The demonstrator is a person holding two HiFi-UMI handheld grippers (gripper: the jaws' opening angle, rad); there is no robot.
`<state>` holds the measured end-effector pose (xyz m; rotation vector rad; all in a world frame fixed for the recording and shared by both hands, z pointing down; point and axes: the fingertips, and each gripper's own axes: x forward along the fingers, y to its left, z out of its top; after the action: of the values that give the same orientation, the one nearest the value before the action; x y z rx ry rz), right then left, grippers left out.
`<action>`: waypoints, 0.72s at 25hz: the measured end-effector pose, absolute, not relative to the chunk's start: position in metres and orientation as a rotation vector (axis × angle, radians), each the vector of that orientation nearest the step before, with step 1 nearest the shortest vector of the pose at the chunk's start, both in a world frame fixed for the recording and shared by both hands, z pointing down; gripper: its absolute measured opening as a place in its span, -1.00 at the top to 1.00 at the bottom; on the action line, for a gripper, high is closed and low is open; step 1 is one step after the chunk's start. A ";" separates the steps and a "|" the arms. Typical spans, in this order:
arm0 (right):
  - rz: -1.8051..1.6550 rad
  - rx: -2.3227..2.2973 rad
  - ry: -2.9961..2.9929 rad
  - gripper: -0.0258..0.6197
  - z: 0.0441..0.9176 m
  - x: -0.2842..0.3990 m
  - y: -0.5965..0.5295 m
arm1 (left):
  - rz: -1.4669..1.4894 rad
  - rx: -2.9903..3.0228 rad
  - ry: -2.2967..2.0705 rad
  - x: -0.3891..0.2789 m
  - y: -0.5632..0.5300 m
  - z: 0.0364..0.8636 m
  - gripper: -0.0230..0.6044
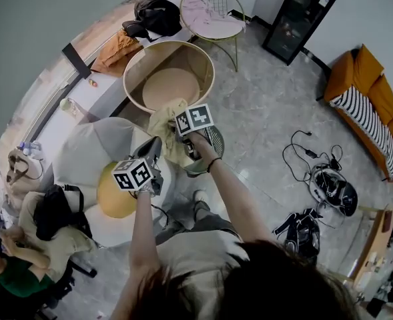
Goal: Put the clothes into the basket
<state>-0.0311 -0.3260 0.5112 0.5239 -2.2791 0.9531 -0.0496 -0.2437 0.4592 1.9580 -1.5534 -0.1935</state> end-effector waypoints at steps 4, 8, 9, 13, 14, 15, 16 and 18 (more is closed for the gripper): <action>0.956 0.535 -2.277 0.76 0.512 -0.011 -0.341 | -0.192 1.971 -1.544 -0.031 -0.262 0.458 0.89; 0.952 0.537 -2.274 0.76 0.514 0.007 -0.352 | -0.194 1.980 -1.537 -0.014 -0.277 0.458 0.89; 0.950 0.538 -2.272 0.76 0.516 0.012 -0.354 | -0.194 1.983 -1.536 -0.010 -0.279 0.458 0.89; 0.940 0.554 -2.266 0.76 0.520 0.030 -0.364 | -0.186 1.993 -1.523 0.007 -0.288 0.459 0.89; 0.941 0.559 -2.264 0.76 0.521 0.034 -0.366 | -0.181 1.996 -1.517 0.011 -0.290 0.459 0.89; 0.943 0.564 -2.261 0.76 0.521 0.037 -0.368 | -0.174 1.999 -1.509 0.014 -0.291 0.460 0.89; 0.947 0.569 -2.257 0.76 0.523 0.040 -0.368 | -0.165 2.001 -1.500 0.017 -0.292 0.461 0.89; 0.954 0.578 -2.246 0.76 0.526 0.044 -0.369 | -0.145 2.003 -1.478 0.020 -0.293 0.464 0.89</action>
<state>0.0437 -0.3690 0.5262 0.5781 -2.2463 0.9540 0.0203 -0.2932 0.4641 2.0028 -1.4779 -0.1451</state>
